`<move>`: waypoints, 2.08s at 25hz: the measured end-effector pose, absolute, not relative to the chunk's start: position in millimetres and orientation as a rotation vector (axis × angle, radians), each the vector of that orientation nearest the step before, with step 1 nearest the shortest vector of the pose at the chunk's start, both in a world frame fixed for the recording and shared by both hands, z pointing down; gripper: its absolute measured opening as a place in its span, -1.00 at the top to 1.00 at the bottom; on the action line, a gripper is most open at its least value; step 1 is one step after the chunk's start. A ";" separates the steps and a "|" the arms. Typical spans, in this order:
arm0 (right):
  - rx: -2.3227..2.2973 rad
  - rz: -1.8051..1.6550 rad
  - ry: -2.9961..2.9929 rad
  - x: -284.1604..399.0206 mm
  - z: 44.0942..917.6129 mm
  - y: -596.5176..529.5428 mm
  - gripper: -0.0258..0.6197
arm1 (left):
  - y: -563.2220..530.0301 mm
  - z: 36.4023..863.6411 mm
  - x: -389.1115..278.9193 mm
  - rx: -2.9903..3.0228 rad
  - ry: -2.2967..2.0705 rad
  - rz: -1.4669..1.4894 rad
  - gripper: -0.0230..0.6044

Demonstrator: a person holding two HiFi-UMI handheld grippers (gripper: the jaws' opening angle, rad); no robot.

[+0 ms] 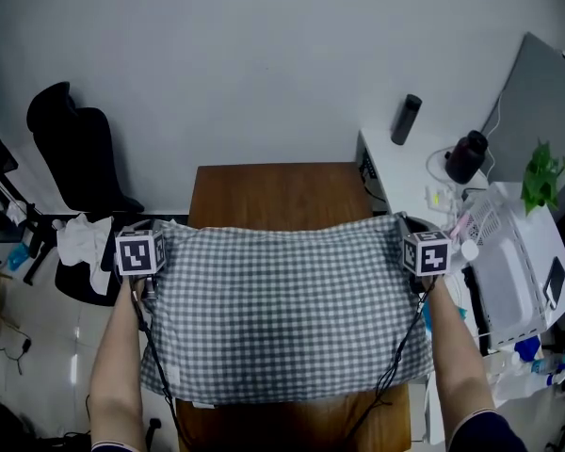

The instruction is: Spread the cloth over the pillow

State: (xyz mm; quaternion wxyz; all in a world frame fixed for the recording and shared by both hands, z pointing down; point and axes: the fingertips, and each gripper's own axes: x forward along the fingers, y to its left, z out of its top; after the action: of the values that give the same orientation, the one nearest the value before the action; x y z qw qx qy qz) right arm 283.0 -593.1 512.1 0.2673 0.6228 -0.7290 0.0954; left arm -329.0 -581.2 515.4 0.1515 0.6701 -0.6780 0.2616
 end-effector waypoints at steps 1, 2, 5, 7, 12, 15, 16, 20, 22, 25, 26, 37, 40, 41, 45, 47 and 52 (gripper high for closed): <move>1.680 0.260 -1.960 283.3 514.8 -593.6 0.85 | -581.5 519.4 -329.8 1.917 -1.941 0.759 0.86; 1.678 0.263 -1.954 283.4 517.3 -593.9 0.85 | -581.5 523.7 -330.9 1.908 -1.935 0.766 0.86; 1.678 0.267 -1.937 285.2 524.0 -594.4 0.83 | -581.9 535.4 -333.9 1.883 -1.927 0.777 0.86; 1.701 0.260 -1.911 289.8 525.4 -594.9 0.82 | -582.1 537.6 -336.8 1.868 -1.943 0.782 0.85; 1.743 0.216 -1.901 293.5 519.0 -596.3 0.62 | -584.5 525.2 -335.6 1.905 -1.974 0.706 0.54; 1.749 0.210 -1.908 292.6 514.8 -595.9 0.46 | -586.9 509.6 -327.3 1.972 -1.991 0.697 0.25; 1.748 0.205 -1.911 291.0 512.8 -595.9 0.46 | -587.3 505.6 -324.5 1.992 -1.996 0.706 0.22; 1.742 0.179 -1.933 283.7 502.2 -595.2 0.46 | -586.7 492.1 -315.6 2.051 -1.994 0.667 0.05; 1.741 0.172 -1.940 282.8 497.3 -593.2 0.45 | -584.1 487.9 -314.2 2.061 -1.986 0.664 0.00; 1.747 0.167 -1.953 278.7 487.4 -588.4 0.46 | -577.6 482.3 -319.2 2.053 -1.988 0.664 0.00; 1.745 0.164 -1.956 279.3 486.2 -587.3 0.46 | -575.3 479.9 -321.5 2.049 -1.992 0.657 0.00; 1.772 0.076 -2.085 256.5 431.4 -547.8 0.60 | -533.0 423.8 -305.8 2.115 -2.020 0.450 0.52; 1.772 0.028 -2.157 240.5 406.0 -527.8 0.68 | -510.1 403.0 -289.7 2.147 -2.049 0.375 0.90; 1.771 0.009 -2.184 234.2 396.3 -520.2 0.68 | -502.2 396.7 -282.3 2.166 -2.046 0.347 0.91; 1.754 -0.049 -2.276 207.2 362.7 -488.0 0.74 | -472.3 375.1 -252.1 2.255 -1.986 0.264 0.92; 1.745 -0.072 -2.314 193.7 350.2 -471.1 0.76 | -457.9 365.3 -236.2 2.300 -1.947 0.233 0.92; 1.718 -0.110 -2.408 160.3 327.9 -424.7 0.81 | -418.2 344.4 -191.4 2.421 -1.848 0.201 0.92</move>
State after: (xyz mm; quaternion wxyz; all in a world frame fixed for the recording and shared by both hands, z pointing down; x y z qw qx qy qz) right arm 160.3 -424.7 327.9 0.0904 0.5781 -0.8101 -0.0370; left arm -191.4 -418.2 344.4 0.0447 0.7923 -0.6049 0.0658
